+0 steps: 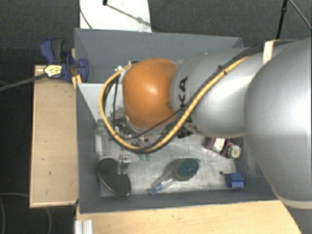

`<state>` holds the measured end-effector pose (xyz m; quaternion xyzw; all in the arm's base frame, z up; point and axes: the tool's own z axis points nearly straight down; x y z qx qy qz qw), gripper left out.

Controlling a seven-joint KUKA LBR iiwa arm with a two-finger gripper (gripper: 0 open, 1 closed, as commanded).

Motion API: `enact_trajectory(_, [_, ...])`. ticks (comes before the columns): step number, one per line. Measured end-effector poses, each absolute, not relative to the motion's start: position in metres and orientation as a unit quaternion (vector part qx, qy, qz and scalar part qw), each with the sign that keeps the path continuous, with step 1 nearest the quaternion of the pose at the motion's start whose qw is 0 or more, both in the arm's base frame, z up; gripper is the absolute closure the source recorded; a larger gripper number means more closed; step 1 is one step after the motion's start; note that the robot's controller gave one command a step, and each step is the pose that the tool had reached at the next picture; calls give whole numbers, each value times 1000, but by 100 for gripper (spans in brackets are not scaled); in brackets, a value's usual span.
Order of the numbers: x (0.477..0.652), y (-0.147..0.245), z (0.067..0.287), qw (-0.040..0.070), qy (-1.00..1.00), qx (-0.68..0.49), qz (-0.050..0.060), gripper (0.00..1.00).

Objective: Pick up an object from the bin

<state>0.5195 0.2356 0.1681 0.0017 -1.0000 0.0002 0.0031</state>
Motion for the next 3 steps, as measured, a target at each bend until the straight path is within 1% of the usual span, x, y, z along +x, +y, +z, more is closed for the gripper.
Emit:
enact_trajectory(1, [508,243,95,-6,-1000,-2,-3,0])
enact_trajectory(2, [505,243,93,0,-1000,-5,-2,100])
enact_trajectory(3, [507,239,235,-4,-999,-44,-2,100])
